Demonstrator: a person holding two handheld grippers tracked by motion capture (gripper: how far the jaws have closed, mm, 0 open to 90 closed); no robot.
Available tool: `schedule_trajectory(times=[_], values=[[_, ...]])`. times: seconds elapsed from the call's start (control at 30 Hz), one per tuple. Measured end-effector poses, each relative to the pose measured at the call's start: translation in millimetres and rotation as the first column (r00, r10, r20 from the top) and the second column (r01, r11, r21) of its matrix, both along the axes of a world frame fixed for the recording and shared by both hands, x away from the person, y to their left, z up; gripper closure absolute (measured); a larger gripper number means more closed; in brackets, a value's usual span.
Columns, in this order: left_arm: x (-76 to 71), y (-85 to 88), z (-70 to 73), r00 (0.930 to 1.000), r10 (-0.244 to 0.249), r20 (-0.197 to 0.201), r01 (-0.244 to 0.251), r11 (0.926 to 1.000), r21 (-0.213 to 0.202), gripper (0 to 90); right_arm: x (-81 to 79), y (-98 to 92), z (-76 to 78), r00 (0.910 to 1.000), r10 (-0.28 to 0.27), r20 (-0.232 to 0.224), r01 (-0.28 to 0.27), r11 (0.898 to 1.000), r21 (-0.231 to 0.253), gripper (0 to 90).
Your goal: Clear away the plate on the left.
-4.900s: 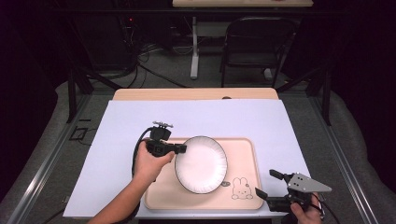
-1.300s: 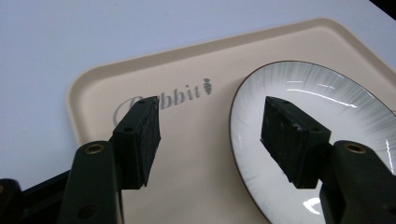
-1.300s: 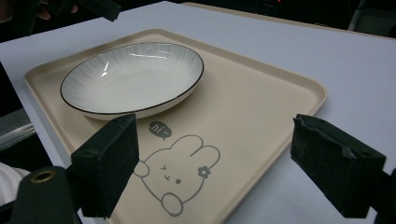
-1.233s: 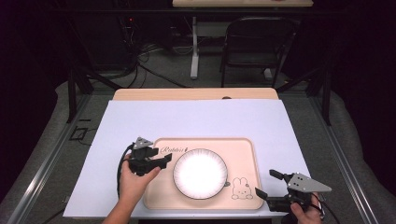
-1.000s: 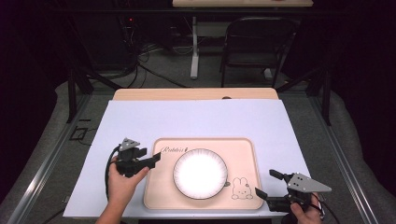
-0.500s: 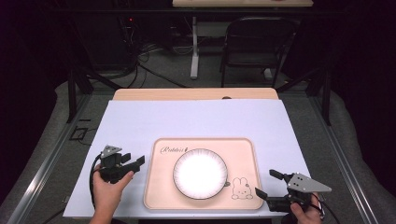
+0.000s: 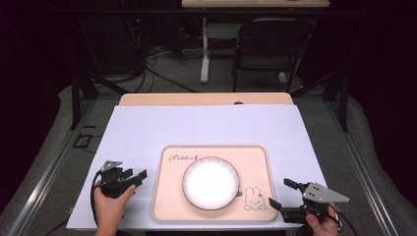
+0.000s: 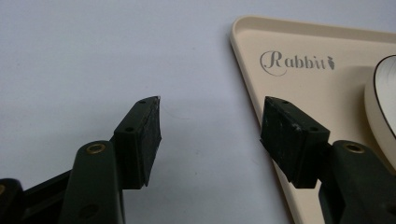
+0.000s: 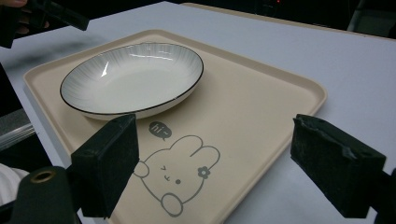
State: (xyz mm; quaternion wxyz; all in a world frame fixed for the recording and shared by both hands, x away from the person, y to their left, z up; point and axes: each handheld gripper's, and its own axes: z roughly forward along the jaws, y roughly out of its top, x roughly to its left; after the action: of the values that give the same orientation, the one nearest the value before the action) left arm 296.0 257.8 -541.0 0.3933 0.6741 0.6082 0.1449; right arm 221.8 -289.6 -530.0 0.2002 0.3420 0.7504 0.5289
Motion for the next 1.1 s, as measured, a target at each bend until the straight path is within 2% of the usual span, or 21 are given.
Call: schedule_trajectory(times=[0.3, 0.53, 0.73, 1.1], values=[[-1.2, 5.4, -6.2, 0.9998, 0.021, -0.005, -0.021, 0.9997, 0.012, 38.5, -0.1, -0.1, 0.1, 1.0000, 0.001, 0.000, -0.001, 1.000, -0.002, 14.9], [-2.0, 5.3, -6.5, 0.9998, 0.022, 0.001, -0.022, 0.9996, 0.017, 38.5, 0.0, -0.2, 0.0, 1.0000, 0.002, 0.000, -0.002, 1.000, -0.001, 14.9], [-1.6, 4.7, -7.6, 0.9999, 0.014, -0.009, -0.013, 0.9996, 0.025, 38.5, 0.1, -0.3, 0.0, 1.0000, 0.002, -0.001, -0.002, 1.000, 0.000, 14.9], [-0.9, 5.2, -9.0, 0.9997, 0.020, -0.016, -0.020, 0.9997, 0.016, 38.5, 0.1, -0.6, 0.1, 1.0000, 0.001, 0.001, -0.001, 1.000, 0.001, 14.9]])
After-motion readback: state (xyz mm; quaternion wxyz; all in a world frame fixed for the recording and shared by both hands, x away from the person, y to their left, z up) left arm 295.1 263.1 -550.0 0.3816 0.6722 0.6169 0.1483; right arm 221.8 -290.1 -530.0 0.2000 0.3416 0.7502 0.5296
